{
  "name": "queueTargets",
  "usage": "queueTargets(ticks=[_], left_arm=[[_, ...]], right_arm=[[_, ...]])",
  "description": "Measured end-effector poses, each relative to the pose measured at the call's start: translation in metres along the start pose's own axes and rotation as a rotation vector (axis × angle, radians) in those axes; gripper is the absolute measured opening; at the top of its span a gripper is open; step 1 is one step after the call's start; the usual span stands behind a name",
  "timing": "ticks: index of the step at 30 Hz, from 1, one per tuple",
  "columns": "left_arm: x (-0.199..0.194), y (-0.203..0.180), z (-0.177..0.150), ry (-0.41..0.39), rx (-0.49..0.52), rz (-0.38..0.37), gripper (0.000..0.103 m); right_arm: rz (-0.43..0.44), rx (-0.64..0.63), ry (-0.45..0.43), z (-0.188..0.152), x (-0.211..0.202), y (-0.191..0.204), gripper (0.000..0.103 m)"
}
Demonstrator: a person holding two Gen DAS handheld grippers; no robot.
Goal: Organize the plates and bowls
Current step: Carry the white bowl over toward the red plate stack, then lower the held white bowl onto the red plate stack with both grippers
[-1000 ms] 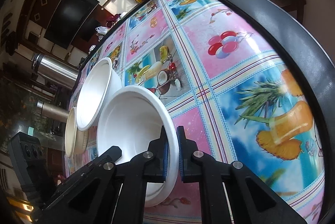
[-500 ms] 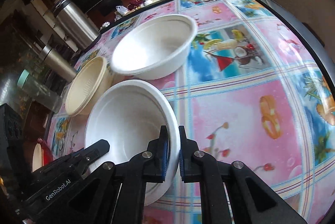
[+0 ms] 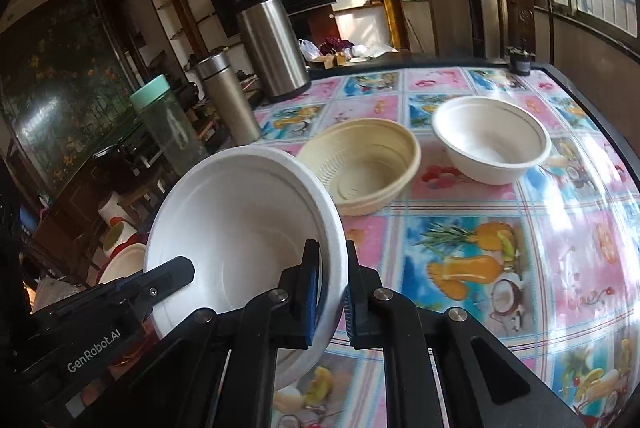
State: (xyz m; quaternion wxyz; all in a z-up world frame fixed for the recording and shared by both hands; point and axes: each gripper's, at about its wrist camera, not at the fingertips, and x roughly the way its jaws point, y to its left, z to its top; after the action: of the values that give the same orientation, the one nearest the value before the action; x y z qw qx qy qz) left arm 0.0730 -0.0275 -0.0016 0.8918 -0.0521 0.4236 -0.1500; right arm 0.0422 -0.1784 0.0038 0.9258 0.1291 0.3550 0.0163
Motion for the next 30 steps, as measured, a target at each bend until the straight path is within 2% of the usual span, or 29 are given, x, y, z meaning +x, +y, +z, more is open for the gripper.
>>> queueTargets(ticks=[7,16,30], left_arm=[[-0.048,0.055,-0.006,-0.093,-0.065,0.023,0.01],[-0.076,0.102,-0.013,-0.159,-0.122,0.046,0.011],[-0.092,0.141,-0.023,-0.196,-0.184,0.075,0.011]], right_arm=[[0.016,-0.111,-0.049,-0.004,-0.018,0.077,0.011],[0.029,-0.197,-0.086,-0.013,-0.028,0.141,0.011],[0.054,-0.257,-0.093,-0.024,-0.025,0.186,0.011]])
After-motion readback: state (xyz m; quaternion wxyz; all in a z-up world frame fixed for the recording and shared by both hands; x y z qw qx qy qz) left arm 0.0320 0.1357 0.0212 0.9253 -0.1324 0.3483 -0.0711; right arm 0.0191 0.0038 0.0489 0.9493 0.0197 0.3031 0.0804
